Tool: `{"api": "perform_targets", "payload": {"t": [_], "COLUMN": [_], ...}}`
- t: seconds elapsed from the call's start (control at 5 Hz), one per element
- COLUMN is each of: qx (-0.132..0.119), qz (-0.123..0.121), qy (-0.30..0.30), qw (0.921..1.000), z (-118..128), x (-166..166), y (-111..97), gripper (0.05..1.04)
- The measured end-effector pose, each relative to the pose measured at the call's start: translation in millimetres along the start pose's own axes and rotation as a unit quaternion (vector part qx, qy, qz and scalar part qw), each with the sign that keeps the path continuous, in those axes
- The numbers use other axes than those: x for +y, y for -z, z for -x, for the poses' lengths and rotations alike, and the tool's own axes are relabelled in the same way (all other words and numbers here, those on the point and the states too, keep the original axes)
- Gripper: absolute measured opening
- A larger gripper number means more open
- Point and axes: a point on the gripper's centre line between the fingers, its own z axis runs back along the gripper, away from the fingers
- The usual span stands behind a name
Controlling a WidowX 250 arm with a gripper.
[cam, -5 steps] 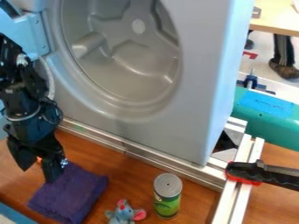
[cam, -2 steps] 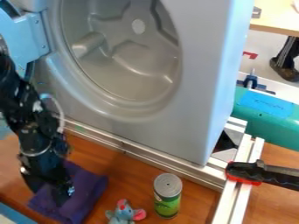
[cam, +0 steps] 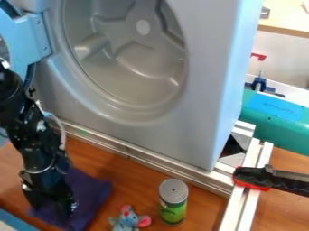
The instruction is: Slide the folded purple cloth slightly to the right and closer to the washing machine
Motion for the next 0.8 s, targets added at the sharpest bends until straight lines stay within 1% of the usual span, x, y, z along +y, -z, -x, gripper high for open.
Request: {"api": "perform_targets", "payload": {"t": [0.2, 0.4, 0.6, 0.8], "qx": [-0.006, -0.027, -0.062, -0.084], "qz": [-0.009, -0.017, -0.018, -0.01], "qy": [-0.006, -0.005, -0.007, -0.031], "qw": [0.9999, 0.9995, 0.9979, 0.996], "z": [-2.3, -17.5, -44.6, -63.4], "x": [1.7, -3.5, -10.2, -17.2], "y": [2.5, 1.8, -3.5, -3.4], "gripper": [1.001, 1.002, 1.001, 1.001]}}
